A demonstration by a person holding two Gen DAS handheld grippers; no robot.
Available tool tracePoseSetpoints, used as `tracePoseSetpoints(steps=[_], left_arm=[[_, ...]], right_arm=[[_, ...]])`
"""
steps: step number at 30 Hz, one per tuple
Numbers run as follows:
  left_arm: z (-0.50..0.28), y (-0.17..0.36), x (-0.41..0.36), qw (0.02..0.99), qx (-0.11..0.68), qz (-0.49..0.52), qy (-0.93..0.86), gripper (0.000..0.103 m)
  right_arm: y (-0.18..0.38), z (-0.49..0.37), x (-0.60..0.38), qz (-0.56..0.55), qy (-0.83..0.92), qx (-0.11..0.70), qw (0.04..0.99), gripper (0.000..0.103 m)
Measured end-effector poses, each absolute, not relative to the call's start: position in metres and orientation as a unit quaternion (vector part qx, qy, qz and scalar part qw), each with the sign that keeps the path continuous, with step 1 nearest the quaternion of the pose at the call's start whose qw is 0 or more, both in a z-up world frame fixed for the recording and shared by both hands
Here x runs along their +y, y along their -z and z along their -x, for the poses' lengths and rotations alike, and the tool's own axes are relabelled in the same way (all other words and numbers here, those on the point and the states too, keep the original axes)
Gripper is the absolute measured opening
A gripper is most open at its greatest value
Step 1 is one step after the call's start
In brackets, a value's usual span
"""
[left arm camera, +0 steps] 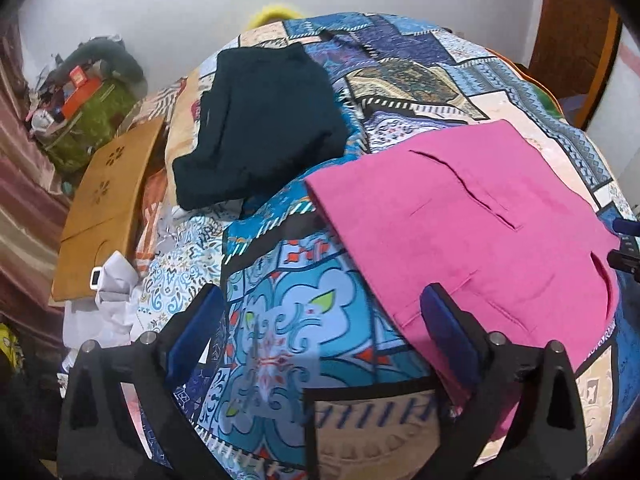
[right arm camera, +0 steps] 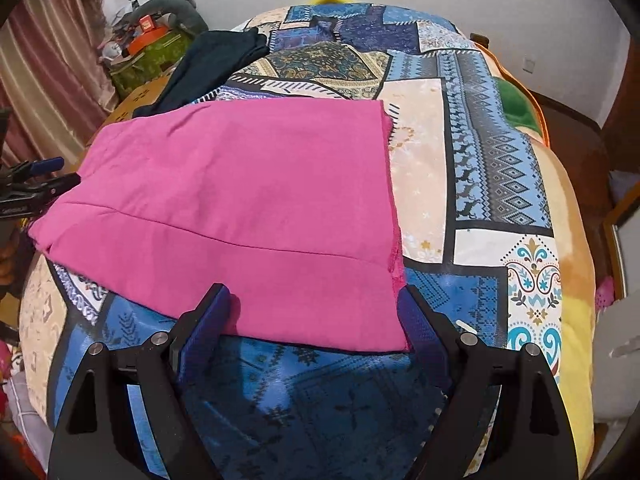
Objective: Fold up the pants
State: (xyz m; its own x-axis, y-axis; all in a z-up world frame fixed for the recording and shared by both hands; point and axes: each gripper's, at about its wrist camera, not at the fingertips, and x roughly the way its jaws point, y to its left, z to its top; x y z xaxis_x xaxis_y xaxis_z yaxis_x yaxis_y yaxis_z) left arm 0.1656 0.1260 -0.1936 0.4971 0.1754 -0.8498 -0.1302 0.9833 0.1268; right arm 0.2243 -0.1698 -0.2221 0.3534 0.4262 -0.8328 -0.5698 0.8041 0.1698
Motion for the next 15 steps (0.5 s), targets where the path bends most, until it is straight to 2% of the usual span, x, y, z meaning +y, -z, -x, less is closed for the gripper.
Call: tracePoseSetpoints(steps=[4, 12, 15], left_arm=[[-0.161, 0.186, 0.130, 0.865, 0.493, -0.007, -0.095, 0.101], [-0.125, 0.169, 0.116, 0.868, 0.483, 0.088, -0.069, 0.101], [-0.115, 0.168, 0.103, 0.865, 0.488, 0.109, -0.047, 0.096]], right_arm=[[0.212, -0.220, -0.164, 0.072, -0.309, 0.468, 0.825, 0.083], [0.194, -0.220, -0.140, 0.053, -0.329, 0.436, 0.836, 0.083], [0.204, -0.222, -0.126, 0.067, -0.330, 0.440, 0.833, 0.083]])
